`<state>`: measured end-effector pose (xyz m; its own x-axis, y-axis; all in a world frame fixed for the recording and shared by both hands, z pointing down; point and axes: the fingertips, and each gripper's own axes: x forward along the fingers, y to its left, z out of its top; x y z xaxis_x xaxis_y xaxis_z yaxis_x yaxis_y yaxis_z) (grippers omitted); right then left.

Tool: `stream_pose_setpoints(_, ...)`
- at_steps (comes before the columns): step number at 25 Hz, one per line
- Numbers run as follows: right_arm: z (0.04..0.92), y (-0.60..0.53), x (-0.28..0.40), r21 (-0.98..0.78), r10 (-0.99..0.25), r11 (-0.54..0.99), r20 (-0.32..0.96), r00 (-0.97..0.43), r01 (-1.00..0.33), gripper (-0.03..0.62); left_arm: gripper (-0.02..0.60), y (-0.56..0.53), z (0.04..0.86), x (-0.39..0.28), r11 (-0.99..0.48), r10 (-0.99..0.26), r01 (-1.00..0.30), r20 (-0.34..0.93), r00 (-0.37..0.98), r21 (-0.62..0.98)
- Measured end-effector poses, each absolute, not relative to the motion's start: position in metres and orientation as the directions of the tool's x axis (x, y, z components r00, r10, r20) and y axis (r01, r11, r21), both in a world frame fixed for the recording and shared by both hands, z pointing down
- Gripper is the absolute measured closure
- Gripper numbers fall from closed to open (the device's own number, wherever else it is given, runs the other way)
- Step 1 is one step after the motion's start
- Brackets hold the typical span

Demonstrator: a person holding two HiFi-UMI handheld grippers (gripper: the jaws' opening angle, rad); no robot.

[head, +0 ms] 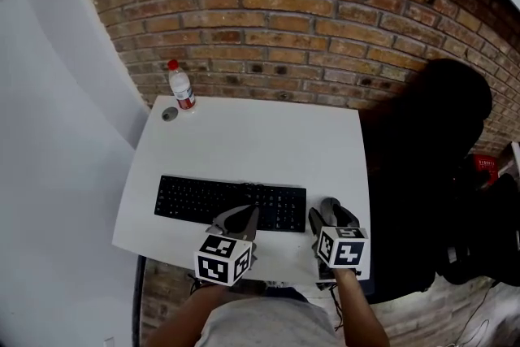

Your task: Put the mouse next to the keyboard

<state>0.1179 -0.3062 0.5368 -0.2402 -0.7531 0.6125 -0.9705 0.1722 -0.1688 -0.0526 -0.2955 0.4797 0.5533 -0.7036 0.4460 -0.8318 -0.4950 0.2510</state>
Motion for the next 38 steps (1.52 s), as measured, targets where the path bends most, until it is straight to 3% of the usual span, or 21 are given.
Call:
stream_pose_setpoints(13, 0.452, -0.273, 0.030, -0.122, -0.794, 0.396, 0.452, -0.406, -0.910, 0.443, 0.595, -0.268, 0.450, -0.089, -0.463, -0.765, -0.852, 0.375, 0.524, 0.245)
stream_pose_setpoints(31, 0.424, -0.242, 0.017, -0.079, -0.835, 0.395, 0.384, -0.394, -0.915, 0.578, 0.595, -0.248, 0.435, -0.105, -0.473, -0.780, -0.850, 0.338, 0.526, 0.231)
stream_pose_setpoints(38, 0.423, -0.233, 0.019, -0.076, -0.839, 0.385, 0.387, -0.383, -0.920, 0.586, 0.595, -0.242, 0.436, -0.105, -0.480, -0.776, -0.845, 0.335, 0.535, 0.237)
